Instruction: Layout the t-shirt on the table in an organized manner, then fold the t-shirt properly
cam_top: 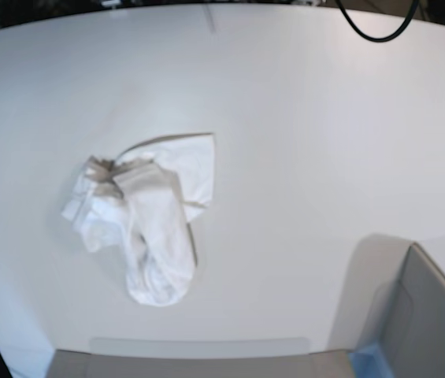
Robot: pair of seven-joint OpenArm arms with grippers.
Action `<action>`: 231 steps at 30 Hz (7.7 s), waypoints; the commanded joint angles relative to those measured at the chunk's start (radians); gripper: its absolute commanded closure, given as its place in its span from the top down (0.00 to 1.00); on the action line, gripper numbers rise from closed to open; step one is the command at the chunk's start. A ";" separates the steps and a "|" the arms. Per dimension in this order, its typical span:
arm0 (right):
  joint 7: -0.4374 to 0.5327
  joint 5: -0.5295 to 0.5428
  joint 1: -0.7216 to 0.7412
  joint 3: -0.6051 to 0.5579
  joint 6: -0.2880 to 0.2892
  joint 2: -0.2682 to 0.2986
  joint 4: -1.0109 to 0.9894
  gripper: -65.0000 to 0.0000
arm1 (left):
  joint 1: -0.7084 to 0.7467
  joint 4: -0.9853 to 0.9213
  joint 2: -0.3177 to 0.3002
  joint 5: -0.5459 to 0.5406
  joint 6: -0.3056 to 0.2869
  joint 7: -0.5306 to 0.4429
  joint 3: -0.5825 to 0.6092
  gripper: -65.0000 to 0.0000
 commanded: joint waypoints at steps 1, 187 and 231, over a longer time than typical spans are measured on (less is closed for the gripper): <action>-0.001 0.002 -0.001 -0.001 0.003 0.003 0.002 0.01 | 0.000 0.002 0.005 0.005 0.006 -0.004 -0.001 0.00; -0.593 0.157 -0.152 0.156 0.108 0.109 1.788 0.22 | 0.512 1.809 0.137 0.255 0.000 -0.202 -0.084 0.24; -0.593 0.157 0.002 -0.004 0.184 0.086 1.658 0.03 | 0.498 1.780 0.137 0.255 0.000 -0.202 -0.087 0.24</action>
